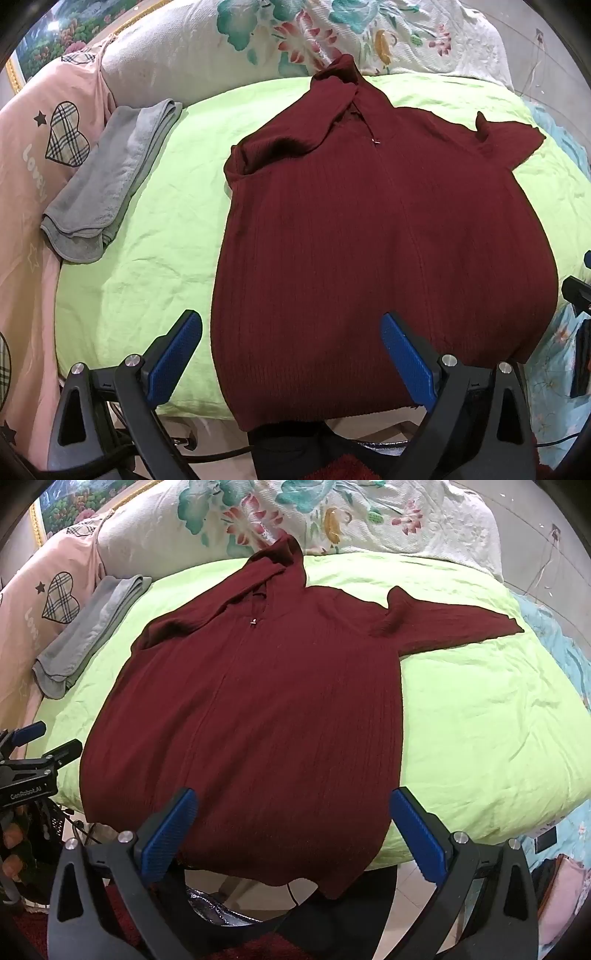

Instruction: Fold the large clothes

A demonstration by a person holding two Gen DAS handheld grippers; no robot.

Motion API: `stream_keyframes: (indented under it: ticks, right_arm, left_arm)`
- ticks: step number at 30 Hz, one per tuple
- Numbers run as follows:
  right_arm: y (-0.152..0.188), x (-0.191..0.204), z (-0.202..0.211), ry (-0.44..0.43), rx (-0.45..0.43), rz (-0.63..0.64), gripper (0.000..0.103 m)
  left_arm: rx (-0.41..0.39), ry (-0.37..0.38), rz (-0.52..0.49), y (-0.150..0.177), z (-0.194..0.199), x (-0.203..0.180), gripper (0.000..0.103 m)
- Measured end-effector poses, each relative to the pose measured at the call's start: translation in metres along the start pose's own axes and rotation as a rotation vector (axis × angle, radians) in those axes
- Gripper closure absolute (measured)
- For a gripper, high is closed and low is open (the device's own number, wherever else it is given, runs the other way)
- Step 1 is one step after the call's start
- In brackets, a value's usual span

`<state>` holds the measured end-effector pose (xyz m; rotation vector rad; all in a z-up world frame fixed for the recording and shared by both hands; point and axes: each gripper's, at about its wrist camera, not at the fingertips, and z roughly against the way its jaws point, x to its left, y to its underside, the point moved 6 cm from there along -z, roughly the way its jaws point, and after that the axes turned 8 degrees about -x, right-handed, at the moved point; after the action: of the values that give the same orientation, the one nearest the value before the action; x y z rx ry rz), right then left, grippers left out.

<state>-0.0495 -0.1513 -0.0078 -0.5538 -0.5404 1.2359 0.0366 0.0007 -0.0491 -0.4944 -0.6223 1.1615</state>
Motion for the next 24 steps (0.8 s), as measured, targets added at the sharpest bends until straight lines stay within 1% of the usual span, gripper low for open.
stream_keyframes:
  ticks: [15,19,23,24]
  right_arm:
    - [-0.0066,0.001,-0.0009,0.004,0.009,0.013,0.0]
    - [-0.0062,0.0005,-0.0009,0.0,-0.005,0.011,0.0]
    - [-0.0057,0.0016,-0.0007,-0.001,-0.002,0.011,0.0]
    - [-0.0047,0.0011,-0.0019,-0.002,0.013,0.009,0.0]
  left_arm:
    - [-0.015,0.009,0.008,0.0013,-0.0025,0.0039,0.005]
    - [-0.021,0.012,0.01,0.0006,-0.0015,0.0031,0.005]
    - [-0.003,0.008,0.001,0.0018,-0.004,0.0034,0.005]
    - [-0.004,0.009,0.003,0.0017,-0.0047,0.0033,0.005]
